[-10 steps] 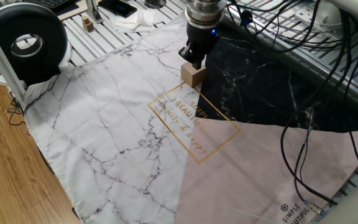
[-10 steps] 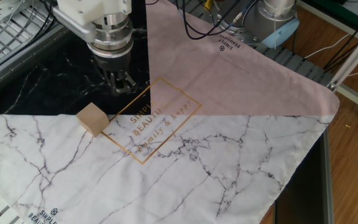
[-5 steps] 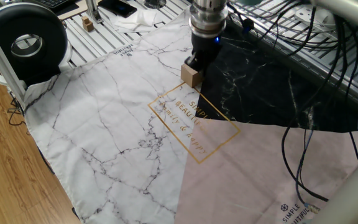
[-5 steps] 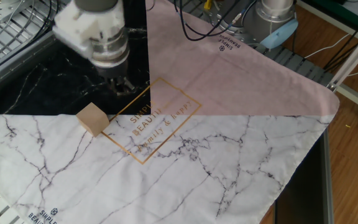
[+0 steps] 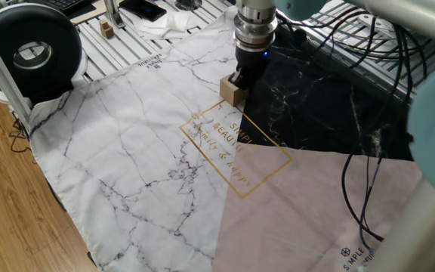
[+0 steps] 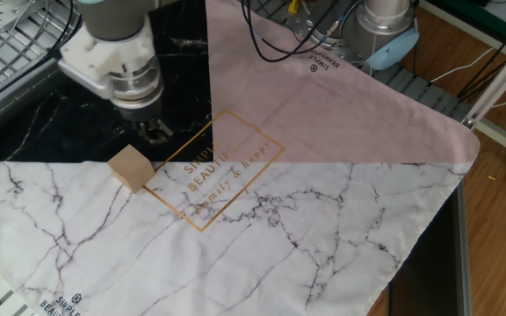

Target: Approach and touch the side of the small block

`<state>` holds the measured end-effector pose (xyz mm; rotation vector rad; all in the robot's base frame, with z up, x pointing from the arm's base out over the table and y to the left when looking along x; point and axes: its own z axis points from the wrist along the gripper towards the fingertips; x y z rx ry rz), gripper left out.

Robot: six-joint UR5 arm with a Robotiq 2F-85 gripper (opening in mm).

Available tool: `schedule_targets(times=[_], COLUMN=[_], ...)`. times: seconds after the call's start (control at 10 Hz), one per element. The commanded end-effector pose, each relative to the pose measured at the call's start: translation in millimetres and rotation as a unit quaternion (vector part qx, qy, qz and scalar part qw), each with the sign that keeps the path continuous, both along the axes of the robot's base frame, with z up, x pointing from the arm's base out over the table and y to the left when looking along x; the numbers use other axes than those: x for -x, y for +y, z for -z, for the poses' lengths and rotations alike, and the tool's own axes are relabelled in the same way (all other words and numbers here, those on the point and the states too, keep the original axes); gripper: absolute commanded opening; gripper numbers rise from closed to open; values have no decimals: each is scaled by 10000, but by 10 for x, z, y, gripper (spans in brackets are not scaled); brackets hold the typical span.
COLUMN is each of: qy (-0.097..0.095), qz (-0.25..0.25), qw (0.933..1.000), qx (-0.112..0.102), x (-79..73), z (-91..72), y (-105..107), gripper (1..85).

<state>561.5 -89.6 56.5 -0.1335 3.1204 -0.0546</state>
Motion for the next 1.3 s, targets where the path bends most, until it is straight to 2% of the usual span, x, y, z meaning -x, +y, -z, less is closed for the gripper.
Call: schedule_targets(times=[0.0,0.3,0.7,1.2], qy=[-58,3,-144,-159], qz=[-25,-24,75,98], qw=[9999,9999,9992,9992], qx=[-121,-106,-377,-363], x=[-157,-124,-210,-213], z=[30,102,82,52], y=[-45,-65,87,78], gripper=[10,10,10,10])
